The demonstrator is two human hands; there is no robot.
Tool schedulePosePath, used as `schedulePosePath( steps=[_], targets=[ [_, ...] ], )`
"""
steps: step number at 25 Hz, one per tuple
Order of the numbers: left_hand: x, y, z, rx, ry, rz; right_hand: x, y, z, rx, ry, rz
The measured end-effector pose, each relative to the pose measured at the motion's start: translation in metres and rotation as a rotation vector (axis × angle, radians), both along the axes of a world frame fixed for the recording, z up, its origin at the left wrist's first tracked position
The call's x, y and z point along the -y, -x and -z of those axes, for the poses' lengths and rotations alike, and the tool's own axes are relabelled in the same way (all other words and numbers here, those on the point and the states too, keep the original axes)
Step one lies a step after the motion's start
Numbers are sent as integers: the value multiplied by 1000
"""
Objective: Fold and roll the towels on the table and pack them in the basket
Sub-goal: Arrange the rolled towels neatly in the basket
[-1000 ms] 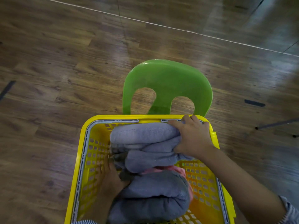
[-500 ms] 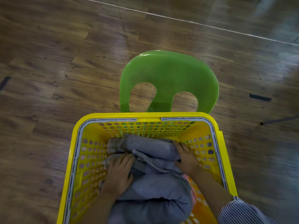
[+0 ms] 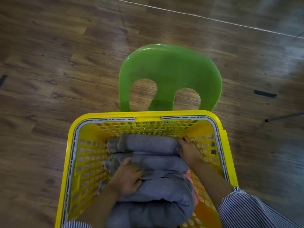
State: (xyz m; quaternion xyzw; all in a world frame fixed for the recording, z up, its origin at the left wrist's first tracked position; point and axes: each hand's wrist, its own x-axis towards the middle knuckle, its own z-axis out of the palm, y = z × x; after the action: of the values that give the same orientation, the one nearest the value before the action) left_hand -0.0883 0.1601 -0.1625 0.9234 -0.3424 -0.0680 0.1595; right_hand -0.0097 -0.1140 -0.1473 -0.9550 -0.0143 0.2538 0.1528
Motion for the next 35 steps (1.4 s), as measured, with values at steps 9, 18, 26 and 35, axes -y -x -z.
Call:
schedulePosePath(
  steps=[9,18,26,35],
  targets=[
    [-4,-27,2,-370,-481,-207,16,17,-4,-157,-102,244],
    [-9,-20,-17,10,-226,-417,-5,-14,-50,104,-276,105],
    [-29,-19,10,-277,-301,-329,-5,-8,-14,-198,-204,119],
    [-28,-10,4,-235,-231,-346,-14,2,-13,-120,-327,24]
  ],
)
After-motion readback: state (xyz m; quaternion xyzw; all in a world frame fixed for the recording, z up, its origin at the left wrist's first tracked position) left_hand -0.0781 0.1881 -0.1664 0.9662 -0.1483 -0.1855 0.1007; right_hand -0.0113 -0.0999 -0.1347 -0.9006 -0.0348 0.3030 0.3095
